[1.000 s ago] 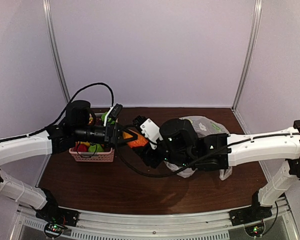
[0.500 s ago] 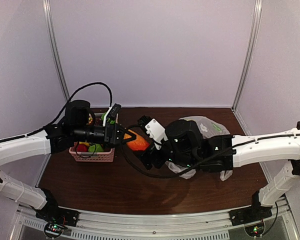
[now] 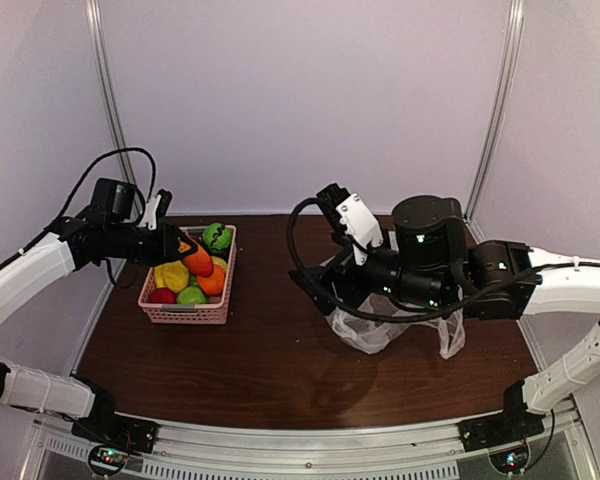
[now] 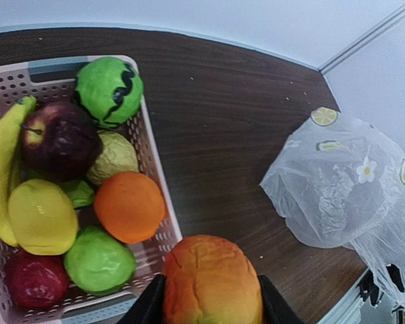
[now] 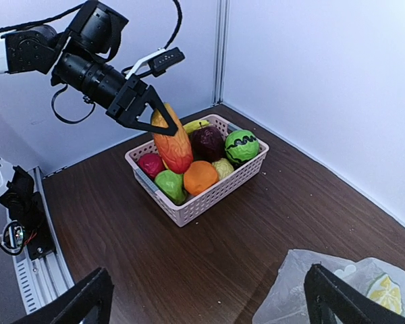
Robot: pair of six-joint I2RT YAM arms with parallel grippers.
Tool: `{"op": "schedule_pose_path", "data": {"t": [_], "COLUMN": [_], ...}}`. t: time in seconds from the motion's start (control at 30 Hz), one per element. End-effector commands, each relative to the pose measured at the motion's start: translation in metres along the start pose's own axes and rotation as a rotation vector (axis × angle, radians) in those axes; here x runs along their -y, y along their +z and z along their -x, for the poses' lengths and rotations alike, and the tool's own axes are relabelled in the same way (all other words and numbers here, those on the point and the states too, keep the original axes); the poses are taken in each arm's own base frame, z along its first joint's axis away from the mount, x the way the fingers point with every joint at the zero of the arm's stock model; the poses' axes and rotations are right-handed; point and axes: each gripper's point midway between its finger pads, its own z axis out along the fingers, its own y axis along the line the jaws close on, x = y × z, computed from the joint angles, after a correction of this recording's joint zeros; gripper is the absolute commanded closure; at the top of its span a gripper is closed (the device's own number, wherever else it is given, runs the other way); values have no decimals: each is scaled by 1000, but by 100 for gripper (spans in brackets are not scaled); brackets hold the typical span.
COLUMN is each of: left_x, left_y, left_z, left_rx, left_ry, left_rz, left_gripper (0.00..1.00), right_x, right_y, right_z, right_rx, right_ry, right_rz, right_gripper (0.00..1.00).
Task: Untie the knot of the plastic bag and take out the fruit
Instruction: Place the fake fruit in the bin.
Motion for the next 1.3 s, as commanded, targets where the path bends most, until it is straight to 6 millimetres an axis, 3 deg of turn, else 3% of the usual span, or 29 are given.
{"op": "schedule_pose_path", "data": {"t": [0.0,0.13,0.57,0.77,1.27], "left_x": [-38,-51,-52,-67,-62], "left_y": [-13,-7,32,39,67], "left_z": [9,7,-26,-33,-58], "left_rx": [19,-4,-50,-56,-149], "left_ry": [37,41,55,85,219], "left_rz": [121,140,-4,69,158], "left_gripper": [64,64,64,65,66], "right_x": [28,40,53,54,60], "right_y": [-12,-15,-13,-14,-19], "right_z": [-6,-10,-14,-13,-16], "right_rx": [-31,-34,-22,-14,-15], "right_ry": [-3,17,72,81,103], "right_rz": [-119,-154,-163,-159,-168], "right_gripper": [0,0,0,0,0]}}
